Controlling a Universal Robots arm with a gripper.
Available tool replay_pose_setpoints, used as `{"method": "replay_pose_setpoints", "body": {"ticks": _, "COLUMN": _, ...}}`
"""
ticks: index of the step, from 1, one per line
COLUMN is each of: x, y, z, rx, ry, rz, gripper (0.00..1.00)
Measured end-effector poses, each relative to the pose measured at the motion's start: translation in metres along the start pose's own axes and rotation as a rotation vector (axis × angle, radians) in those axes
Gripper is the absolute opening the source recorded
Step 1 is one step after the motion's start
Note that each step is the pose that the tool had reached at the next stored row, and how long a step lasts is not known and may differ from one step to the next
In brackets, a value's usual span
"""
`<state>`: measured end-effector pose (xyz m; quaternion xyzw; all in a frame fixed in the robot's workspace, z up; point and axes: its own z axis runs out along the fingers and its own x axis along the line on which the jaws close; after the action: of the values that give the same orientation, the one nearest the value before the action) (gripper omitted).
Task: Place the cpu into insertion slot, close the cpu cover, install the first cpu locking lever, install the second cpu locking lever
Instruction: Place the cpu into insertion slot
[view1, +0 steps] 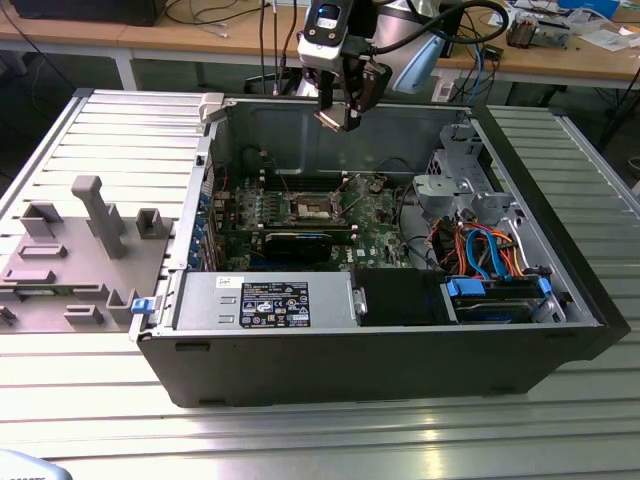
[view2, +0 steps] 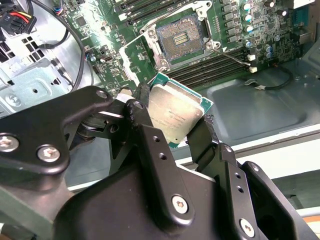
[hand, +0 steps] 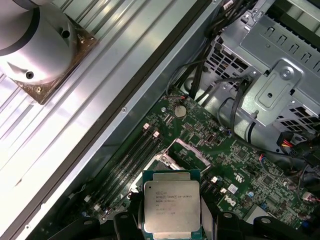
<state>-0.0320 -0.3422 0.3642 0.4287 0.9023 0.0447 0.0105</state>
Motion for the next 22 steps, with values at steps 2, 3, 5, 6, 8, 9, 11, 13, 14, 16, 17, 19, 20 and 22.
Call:
{"method": "replay_pose_setpoints", "body": {"ticks": 2, "x": 0.0000, "y": 0.0000, "z": 0.0000, "rx": -0.0001, "ry": -0.0001, "rz": 0.001, "gripper": 0.55}}
{"method": "replay_pose_setpoints", "body": {"ticks": 3, "x": 0.0000, "y": 0.0000, "z": 0.0000, "rx": -0.0001, "ry": -0.0001, "rz": 0.002, "gripper": 0.55}}
{"method": "replay_pose_setpoints", "body": {"ticks": 5, "x": 0.0000, "y": 0.0000, "z": 0.0000, "rx": -0.0001, "ry": -0.0003, "rz": 0.003, "gripper": 0.55}}
{"method": "replay_pose_setpoints", "body": {"ticks": 6, "x": 0.0000, "y": 0.0000, "z": 0.0000, "rx": -0.0001, "ry": -0.0003, "rz": 0.004, "gripper": 0.55}}
{"method": "replay_pose_setpoints", "body": {"ticks": 8, "x": 0.0000, "y": 0.0000, "z": 0.0000, "rx": -0.0001, "ry": -0.0004, "rz": 0.005, "gripper": 0.55}}
{"method": "replay_pose_setpoints", "body": {"ticks": 9, "x": 0.0000, "y": 0.0000, "z": 0.0000, "rx": -0.0001, "ry": -0.0005, "rz": 0.006, "gripper": 0.55}}
{"method": "replay_pose_setpoints", "body": {"ticks": 11, "x": 0.0000, "y": 0.0000, "z": 0.0000, "rx": -0.0001, "ry": -0.0006, "rz": 0.007, "gripper": 0.55}}
{"method": "replay_pose_setpoints", "body": {"ticks": 13, "x": 0.0000, "y": 0.0000, "z": 0.0000, "rx": -0.0001, "ry": -0.0007, "rz": 0.008, "gripper": 0.55}}
{"method": "replay_pose_setpoints", "body": {"ticks": 14, "x": 0.0000, "y": 0.0000, "z": 0.0000, "rx": -0.0002, "ry": -0.0008, "rz": 0.009, "gripper": 0.55}}
{"method": "replay_pose_setpoints", "body": {"ticks": 16, "x": 0.0000, "y": 0.0000, "z": 0.0000, "rx": -0.0002, "ry": -0.0009, "rz": 0.010, "gripper": 0.55}}
{"method": "replay_pose_setpoints", "body": {"ticks": 17, "x": 0.0000, "y": 0.0000, "z": 0.0000, "rx": -0.0002, "ry": -0.0010, "rz": 0.011, "gripper": 0.55}}
{"method": "replay_pose_setpoints", "body": {"ticks": 19, "x": 0.0000, "y": 0.0000, "z": 0.0000, "rx": -0.0002, "ry": -0.0011, "rz": 0.013, "gripper": 0.55}}
{"method": "replay_pose_setpoints", "body": {"ticks": 20, "x": 0.0000, "y": 0.0000, "z": 0.0000, "rx": -0.0002, "ry": -0.0012, "rz": 0.013, "gripper": 0.55}}
{"method": "replay_pose_setpoints", "body": {"ticks": 22, "x": 0.0000, "y": 0.0000, "z": 0.0000, "rx": -0.0003, "ry": -0.0013, "rz": 0.015, "gripper": 0.55}}
